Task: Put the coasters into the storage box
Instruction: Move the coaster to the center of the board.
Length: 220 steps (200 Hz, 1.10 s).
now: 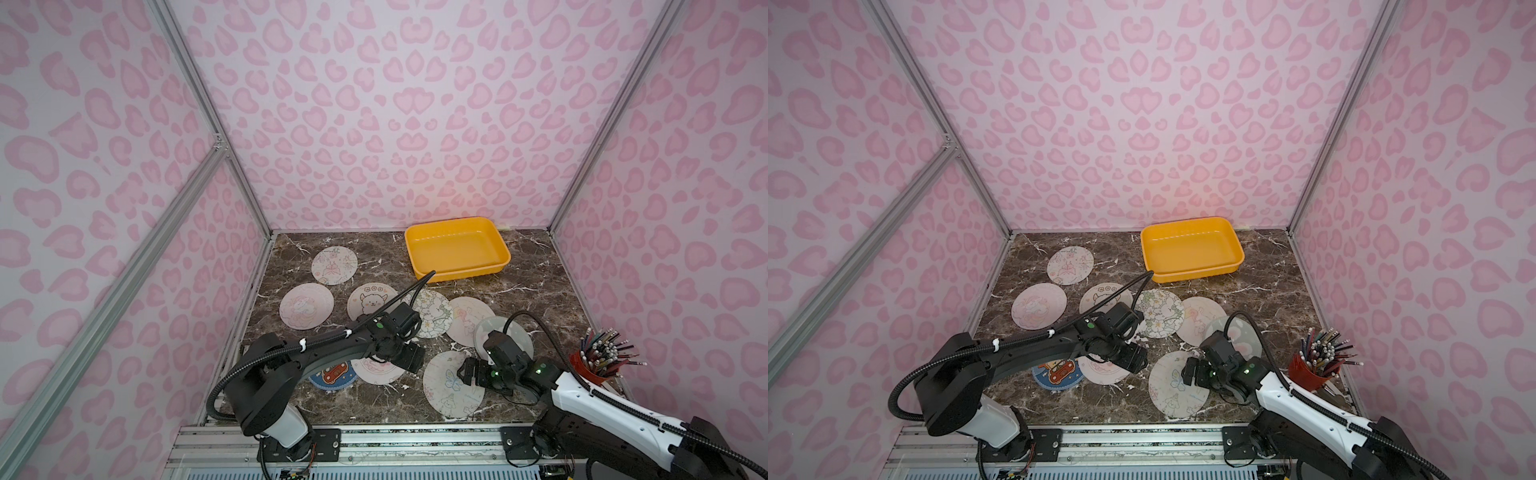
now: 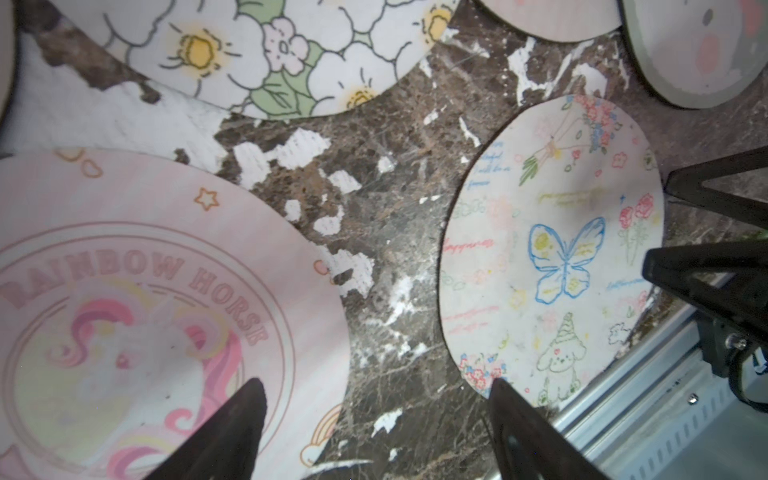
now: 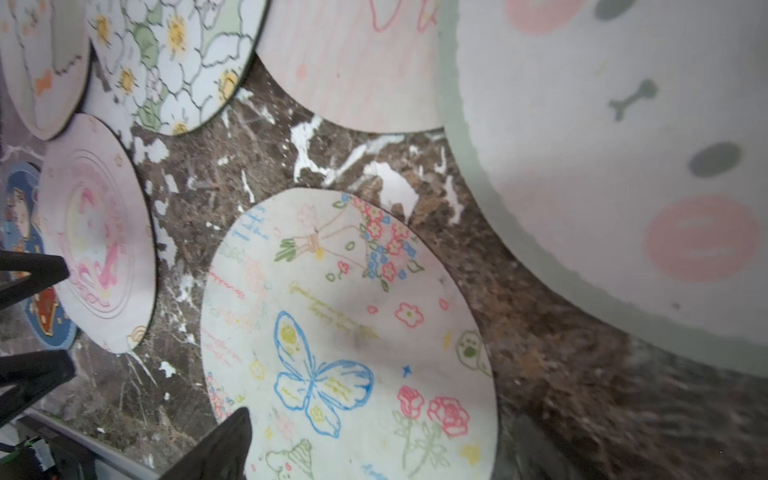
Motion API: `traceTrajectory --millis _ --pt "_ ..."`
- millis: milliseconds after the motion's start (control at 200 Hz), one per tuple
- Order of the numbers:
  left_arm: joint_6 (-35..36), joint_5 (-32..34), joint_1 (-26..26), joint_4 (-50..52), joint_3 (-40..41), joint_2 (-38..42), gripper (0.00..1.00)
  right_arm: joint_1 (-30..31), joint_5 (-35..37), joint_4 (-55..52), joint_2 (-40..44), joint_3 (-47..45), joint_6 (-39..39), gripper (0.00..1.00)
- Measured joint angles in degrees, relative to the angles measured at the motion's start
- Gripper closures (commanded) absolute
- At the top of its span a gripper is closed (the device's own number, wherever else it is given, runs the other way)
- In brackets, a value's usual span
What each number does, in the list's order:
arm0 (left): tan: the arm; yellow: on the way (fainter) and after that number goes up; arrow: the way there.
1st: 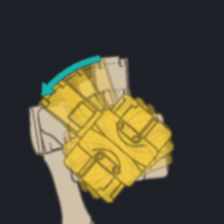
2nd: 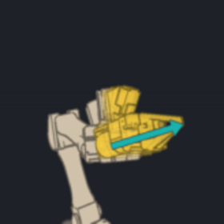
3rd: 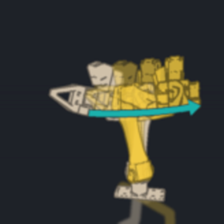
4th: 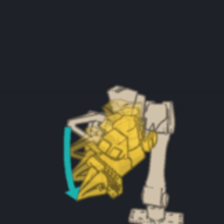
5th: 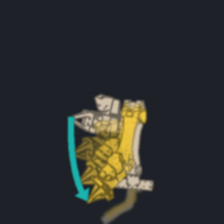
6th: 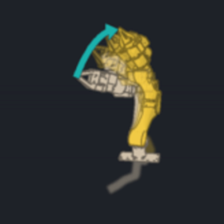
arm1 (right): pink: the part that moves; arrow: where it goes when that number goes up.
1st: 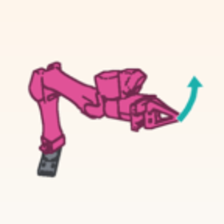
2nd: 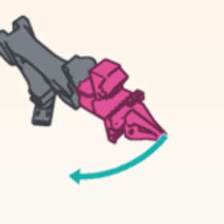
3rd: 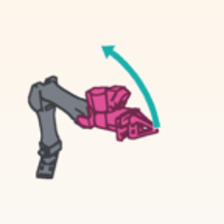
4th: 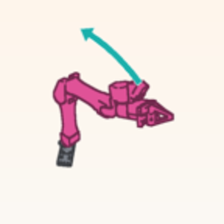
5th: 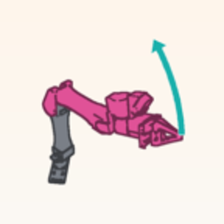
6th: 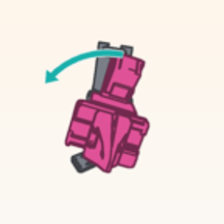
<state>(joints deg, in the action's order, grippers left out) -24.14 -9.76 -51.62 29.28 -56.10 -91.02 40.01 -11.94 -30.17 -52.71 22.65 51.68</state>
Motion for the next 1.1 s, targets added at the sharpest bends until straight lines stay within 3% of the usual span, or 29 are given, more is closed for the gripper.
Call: traceTrajectory --millis 660,1100 --pt "1.29 -5.49 -5.05 4.24 -11.19 -15.41 0.45 -0.13 -0.48 -2.23 3.98 -2.25 0.74 0.09" --pt "-1.70 -2.89 -5.55 4.92 -14.10 -17.94 0.51 -0.15 -4.50 2.58 7.45 -5.86 1.38 0.21"
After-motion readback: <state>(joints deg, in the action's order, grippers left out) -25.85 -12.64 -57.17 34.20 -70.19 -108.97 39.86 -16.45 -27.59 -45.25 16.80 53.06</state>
